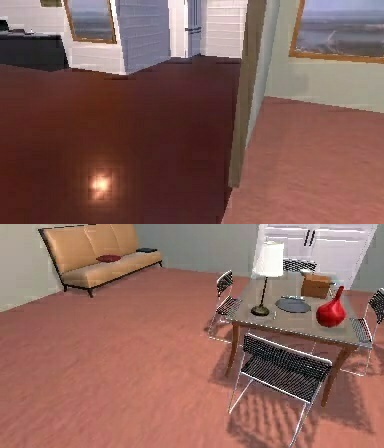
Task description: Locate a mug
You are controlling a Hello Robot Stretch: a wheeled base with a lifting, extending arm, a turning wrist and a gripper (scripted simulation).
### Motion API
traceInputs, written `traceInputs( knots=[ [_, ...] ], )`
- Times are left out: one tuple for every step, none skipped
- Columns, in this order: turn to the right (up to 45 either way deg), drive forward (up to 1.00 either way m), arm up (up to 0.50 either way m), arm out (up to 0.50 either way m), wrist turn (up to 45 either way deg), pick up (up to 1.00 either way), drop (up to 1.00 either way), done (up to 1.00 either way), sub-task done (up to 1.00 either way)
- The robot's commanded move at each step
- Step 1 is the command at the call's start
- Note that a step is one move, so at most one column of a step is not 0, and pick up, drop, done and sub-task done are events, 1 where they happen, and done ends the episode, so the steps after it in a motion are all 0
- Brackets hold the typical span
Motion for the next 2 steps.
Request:
traceInputs(
  knots=[
    [-45.0, 0.0, 0.0, 0.0, 0.0, 0.0, 0.0, 0.0, 0.0],
    [-15.0, 0.0, 0.0, 0.0, 0.0, 0.0, 0.0, 0.0, 0.0]
  ],
)
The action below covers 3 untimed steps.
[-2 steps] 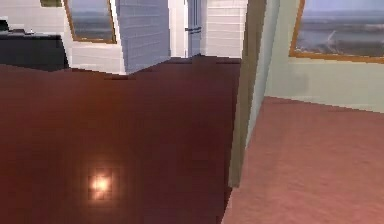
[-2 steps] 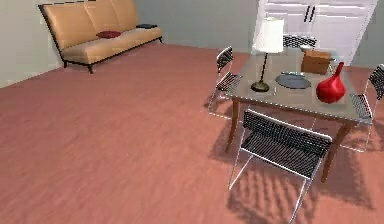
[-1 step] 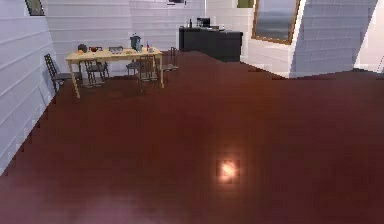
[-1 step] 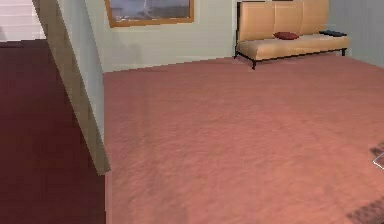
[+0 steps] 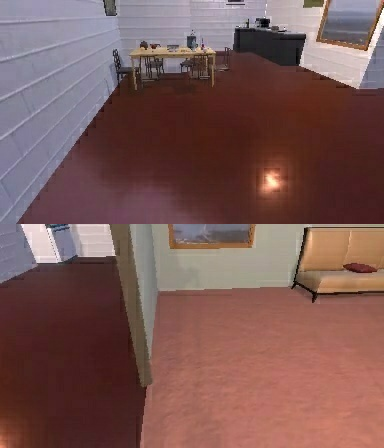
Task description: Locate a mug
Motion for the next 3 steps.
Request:
traceInputs(
  knots=[
    [0.0, 0.45, 0.0, 0.0, 0.0, 0.0, 0.0, 0.0, 0.0],
    [-3.0, 0.0, 0.0, 0.0, 0.0, 0.0, 0.0, 0.0, 0.0],
    [0.0, 1.0, 0.0, 0.0, 0.0, 0.0, 0.0, 0.0, 0.0]
  ],
)
